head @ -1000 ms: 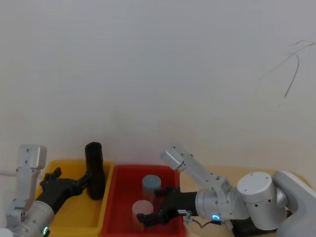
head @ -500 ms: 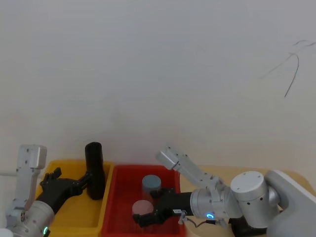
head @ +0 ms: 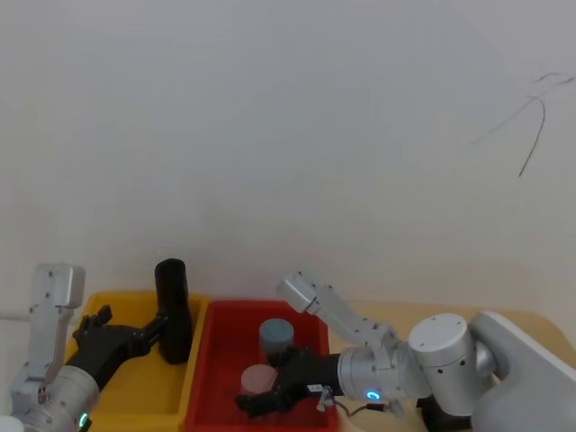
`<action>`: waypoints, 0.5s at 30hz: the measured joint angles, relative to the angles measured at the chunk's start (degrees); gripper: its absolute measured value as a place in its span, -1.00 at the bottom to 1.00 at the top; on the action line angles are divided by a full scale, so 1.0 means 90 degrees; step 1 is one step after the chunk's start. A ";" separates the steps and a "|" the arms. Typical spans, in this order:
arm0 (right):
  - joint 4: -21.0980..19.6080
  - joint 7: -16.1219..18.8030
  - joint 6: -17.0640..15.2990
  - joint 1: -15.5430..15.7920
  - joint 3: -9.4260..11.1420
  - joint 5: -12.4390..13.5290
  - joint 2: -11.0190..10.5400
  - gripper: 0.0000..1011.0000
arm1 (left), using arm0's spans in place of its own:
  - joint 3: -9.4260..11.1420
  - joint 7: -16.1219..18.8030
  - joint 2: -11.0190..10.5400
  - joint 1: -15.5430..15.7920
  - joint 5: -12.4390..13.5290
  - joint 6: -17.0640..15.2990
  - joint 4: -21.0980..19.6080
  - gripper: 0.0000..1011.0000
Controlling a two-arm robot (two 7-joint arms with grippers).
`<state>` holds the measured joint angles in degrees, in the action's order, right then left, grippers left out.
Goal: Pick up the garbage bag with the one hand and transfer it to the other hand.
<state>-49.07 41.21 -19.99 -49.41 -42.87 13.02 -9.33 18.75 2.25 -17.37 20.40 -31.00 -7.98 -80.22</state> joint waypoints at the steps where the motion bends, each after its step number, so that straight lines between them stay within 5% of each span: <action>1: 0.0026 0.0008 0.0011 -0.0007 0.0000 -0.0005 0.0013 0.98 | 0.0000 0.0000 0.0000 0.0000 0.0000 0.0000 0.0000 0.98; 9: 0.0265 0.0041 0.0085 -0.0056 0.0012 -0.0032 0.0130 0.98 | 0.0000 0.0000 0.0000 0.0000 0.0000 0.0000 0.0000 0.98; 15: 0.0386 0.0048 0.0151 -0.0060 0.0061 -0.0040 0.0181 0.73 | 0.0000 0.0000 0.0000 0.0000 0.0000 0.0000 0.0000 0.98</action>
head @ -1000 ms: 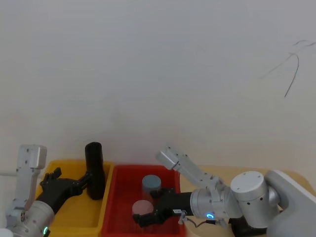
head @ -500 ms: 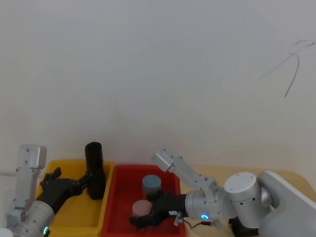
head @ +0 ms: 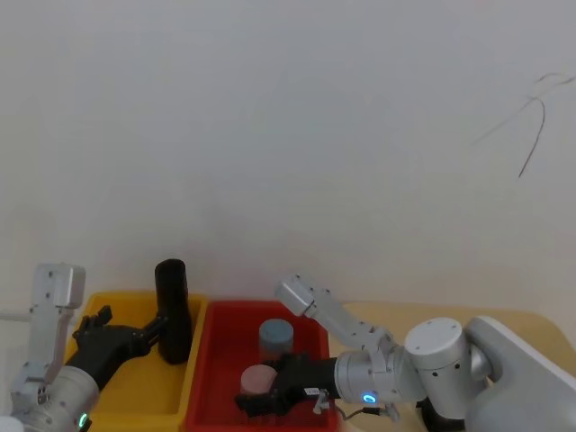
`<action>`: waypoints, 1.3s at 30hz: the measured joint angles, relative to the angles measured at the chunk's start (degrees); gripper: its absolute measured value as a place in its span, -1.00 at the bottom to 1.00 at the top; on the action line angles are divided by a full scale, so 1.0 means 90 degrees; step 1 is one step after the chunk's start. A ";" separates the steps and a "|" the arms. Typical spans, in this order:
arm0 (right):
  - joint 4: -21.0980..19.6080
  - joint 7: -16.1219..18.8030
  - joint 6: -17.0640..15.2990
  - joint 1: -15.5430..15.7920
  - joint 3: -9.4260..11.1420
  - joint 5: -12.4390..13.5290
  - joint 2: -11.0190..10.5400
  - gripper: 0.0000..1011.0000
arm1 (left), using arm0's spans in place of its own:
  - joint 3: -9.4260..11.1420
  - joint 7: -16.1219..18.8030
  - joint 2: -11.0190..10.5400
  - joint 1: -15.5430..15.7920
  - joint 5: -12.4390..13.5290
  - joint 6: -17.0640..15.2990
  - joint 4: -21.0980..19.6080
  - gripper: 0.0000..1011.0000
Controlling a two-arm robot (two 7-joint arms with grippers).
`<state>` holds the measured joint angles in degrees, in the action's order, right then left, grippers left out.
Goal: Pick up the garbage bag with the one hand and transfer it to the other hand.
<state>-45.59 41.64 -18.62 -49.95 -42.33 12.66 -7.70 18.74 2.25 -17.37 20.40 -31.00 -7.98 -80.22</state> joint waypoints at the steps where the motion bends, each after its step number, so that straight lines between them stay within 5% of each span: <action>1: 0.0012 0.0000 0.0004 0.0000 0.0007 -0.0002 0.0005 0.67 | 0.0000 0.0000 0.0000 0.0000 0.0000 0.0000 0.0000 0.98; 8: 0.0046 -0.0011 0.0028 0.0002 0.0055 -0.0025 0.0023 0.30 | 0.0000 0.0000 0.0000 0.0000 0.0000 0.0000 0.0000 0.98; 19: -0.0150 -0.0045 -0.0012 0.0110 0.0178 -0.0011 -0.0051 0.30 | 0.0000 0.0000 0.0000 0.0000 0.0000 0.0000 0.0000 0.98; 31: -0.1313 -0.0144 -0.0302 0.0465 0.0543 0.0301 -0.0505 0.30 | 0.0000 0.0000 0.0000 0.0000 0.0000 0.0000 0.0000 0.98; 39: -0.2370 -0.0333 -0.0484 0.0793 0.1033 0.0616 -0.0954 0.30 | 0.0000 0.0000 0.0000 0.0000 0.0001 0.0000 0.0000 0.98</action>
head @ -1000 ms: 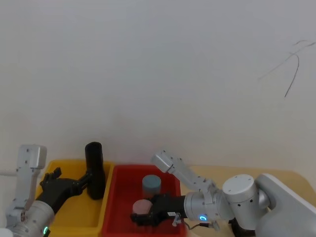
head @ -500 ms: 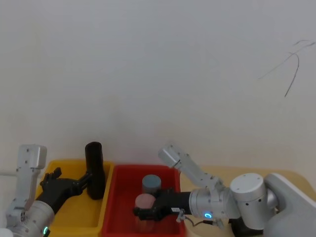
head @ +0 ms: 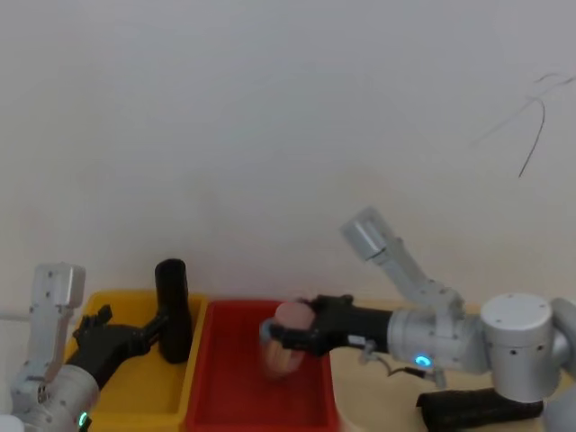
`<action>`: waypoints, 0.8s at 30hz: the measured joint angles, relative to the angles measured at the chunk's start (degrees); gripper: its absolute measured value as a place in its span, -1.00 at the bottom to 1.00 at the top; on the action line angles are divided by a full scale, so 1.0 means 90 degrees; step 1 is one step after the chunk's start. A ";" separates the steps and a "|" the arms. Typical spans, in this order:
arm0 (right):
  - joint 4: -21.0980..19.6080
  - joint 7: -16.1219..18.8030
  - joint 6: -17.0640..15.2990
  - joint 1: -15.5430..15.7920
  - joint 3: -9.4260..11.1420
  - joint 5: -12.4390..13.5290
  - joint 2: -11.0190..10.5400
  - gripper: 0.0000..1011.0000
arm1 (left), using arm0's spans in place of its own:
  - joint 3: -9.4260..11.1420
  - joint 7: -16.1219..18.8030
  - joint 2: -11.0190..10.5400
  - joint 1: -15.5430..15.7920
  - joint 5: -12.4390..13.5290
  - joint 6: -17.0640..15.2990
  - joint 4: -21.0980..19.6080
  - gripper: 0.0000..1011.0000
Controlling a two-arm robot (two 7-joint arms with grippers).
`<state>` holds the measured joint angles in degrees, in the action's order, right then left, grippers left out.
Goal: Pick up the garbage bag with the one hand and transfer it to the other hand.
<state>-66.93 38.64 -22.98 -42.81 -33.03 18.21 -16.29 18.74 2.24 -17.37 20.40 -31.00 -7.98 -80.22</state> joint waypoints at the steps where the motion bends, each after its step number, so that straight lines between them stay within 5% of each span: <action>1: -0.0081 -0.0026 -0.0014 0.0042 0.0062 0.0024 -0.0051 0.30 | 0.0000 0.0000 0.0000 0.0000 -0.0001 0.0000 0.0000 0.98; 13: -0.1174 -0.0612 -0.0145 0.0506 0.0762 0.0281 -0.0594 0.30 | 0.0000 0.0000 0.0000 0.0000 0.0000 0.0000 0.0000 0.98; 24: -0.1579 -0.1243 -0.0262 0.0903 0.1181 0.0279 -0.0988 0.30 | 0.0000 0.0000 0.0000 0.0000 0.0000 0.0000 0.0000 0.98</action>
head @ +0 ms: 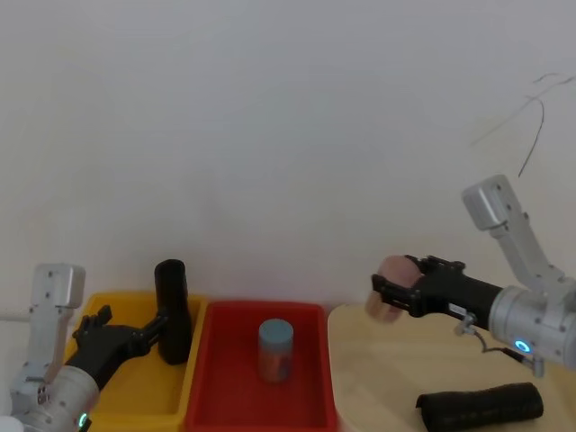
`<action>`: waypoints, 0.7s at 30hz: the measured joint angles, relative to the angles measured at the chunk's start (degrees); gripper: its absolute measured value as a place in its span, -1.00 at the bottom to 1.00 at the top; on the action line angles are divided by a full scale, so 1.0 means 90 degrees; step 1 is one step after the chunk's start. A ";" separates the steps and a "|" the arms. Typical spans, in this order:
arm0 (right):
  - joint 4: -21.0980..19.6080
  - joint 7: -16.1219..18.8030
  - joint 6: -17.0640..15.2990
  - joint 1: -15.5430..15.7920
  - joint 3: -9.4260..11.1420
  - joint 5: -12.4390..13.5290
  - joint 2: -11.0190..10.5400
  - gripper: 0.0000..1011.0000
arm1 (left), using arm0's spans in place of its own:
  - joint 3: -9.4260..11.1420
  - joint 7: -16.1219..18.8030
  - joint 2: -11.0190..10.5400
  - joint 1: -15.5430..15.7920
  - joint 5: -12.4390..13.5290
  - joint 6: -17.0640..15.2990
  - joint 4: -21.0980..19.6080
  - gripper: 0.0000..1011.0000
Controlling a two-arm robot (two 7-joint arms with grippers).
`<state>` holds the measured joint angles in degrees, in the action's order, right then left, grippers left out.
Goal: Pick up the garbage bag with the one hand and transfer it to the other hand.
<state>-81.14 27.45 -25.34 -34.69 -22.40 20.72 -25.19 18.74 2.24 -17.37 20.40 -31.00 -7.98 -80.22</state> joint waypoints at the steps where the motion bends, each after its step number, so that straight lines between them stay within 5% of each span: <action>1: -0.0002 -0.0032 -0.0007 0.0024 0.0013 -0.0003 -0.0018 0.30 | 0.0000 0.0000 0.0000 0.0000 0.0000 0.0000 0.0000 0.98; 16: 0.0507 -0.0218 0.0100 0.0279 0.0002 -0.0128 -0.0083 0.30 | 0.0000 0.0000 0.0000 0.0000 0.0000 0.0000 0.0000 0.98; 21: 0.0608 -0.0216 0.0235 0.0312 -0.0015 -0.0146 -0.0073 0.54 | 0.0000 0.0000 0.0000 0.0000 0.0000 0.0000 0.0000 0.98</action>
<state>-75.67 25.51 -23.23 -31.88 -22.54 19.41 -25.84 18.74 2.24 -17.37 20.40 -31.00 -7.98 -80.22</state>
